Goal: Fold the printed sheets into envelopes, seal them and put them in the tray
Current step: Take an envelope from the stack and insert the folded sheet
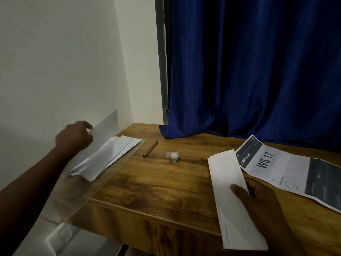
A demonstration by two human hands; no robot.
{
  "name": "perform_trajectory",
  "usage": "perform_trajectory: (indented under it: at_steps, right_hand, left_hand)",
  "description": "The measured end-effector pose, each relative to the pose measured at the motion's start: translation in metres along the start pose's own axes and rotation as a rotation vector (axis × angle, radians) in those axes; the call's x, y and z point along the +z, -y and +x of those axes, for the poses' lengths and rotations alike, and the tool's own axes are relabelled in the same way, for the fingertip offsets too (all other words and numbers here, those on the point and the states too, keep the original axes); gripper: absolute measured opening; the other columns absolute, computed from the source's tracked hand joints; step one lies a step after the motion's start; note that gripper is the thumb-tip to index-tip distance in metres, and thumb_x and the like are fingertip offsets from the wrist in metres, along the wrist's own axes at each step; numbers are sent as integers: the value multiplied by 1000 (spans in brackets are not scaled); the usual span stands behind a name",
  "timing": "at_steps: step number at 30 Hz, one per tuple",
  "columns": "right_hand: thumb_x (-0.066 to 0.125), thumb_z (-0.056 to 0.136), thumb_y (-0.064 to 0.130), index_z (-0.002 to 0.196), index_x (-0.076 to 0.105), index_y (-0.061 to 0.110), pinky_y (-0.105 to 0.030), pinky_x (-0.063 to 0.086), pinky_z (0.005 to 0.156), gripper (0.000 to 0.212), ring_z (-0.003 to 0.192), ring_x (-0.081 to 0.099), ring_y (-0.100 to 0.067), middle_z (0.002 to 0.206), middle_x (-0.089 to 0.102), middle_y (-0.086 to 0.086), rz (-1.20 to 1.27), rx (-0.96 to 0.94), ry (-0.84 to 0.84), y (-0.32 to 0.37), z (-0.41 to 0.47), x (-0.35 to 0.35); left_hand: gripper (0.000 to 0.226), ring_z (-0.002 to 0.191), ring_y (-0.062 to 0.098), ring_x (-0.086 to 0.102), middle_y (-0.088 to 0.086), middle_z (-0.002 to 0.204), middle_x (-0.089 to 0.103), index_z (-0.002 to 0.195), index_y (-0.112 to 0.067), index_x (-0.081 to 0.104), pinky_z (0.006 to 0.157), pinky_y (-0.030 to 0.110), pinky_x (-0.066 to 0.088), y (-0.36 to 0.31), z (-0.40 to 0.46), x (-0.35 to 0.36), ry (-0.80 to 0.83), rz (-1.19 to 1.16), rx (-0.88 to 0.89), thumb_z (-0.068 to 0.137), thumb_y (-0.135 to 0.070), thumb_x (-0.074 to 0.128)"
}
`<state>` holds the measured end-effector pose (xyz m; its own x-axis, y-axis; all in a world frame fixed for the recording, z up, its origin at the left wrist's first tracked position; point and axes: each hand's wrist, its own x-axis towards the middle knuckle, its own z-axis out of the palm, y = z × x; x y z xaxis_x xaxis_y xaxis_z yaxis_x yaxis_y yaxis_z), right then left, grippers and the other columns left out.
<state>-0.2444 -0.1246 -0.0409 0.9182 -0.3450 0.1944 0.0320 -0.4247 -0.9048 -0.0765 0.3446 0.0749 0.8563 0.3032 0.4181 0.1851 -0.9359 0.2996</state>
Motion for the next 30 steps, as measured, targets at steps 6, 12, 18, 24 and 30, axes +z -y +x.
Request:
perform_trajectory:
  at_steps: [6,12,18,24,30]
  right_hand:
    - [69,91,23,149,40,20,-18,52,75,65,97,59,-9,144,46,3,15,-63,-24,0,3,-2]
    - [62,93,18,122,53,48,-26,46,92,42,109,51,-3,133,43,24,84,-213,42,0,-3,-4]
    - [67,92,16,90,78,49,-20,51,77,36,92,65,6,102,72,31,250,-112,111,9,-17,-7]
    - [79,49,75,96,81,34,-25,59,68,63,89,75,-17,101,79,4,484,-92,254,19,-39,-21]
    - [80,76,51,76,80,33,-18,54,60,18,71,72,-9,82,78,3,374,-85,71,23,-48,-42]
  left_hand:
    - [37,98,29,71,2,99,77,117,-32,68,90,46,55,-10,-18,-70,-237,-436,111,80,-34,67]
    - [32,97,19,75,5,113,76,119,-19,71,71,28,61,-65,-81,-88,59,-1453,157,88,-12,73]
    - [37,105,25,72,10,121,73,120,-10,67,77,36,61,-140,-173,-41,403,-1901,-13,83,-14,68]
    - [43,114,25,69,7,125,71,128,-15,62,82,38,60,-186,-238,11,601,-2076,-234,85,-13,67]
    - [39,99,26,75,8,116,75,113,-21,72,66,42,62,-204,-270,42,720,-2076,-419,76,-10,69]
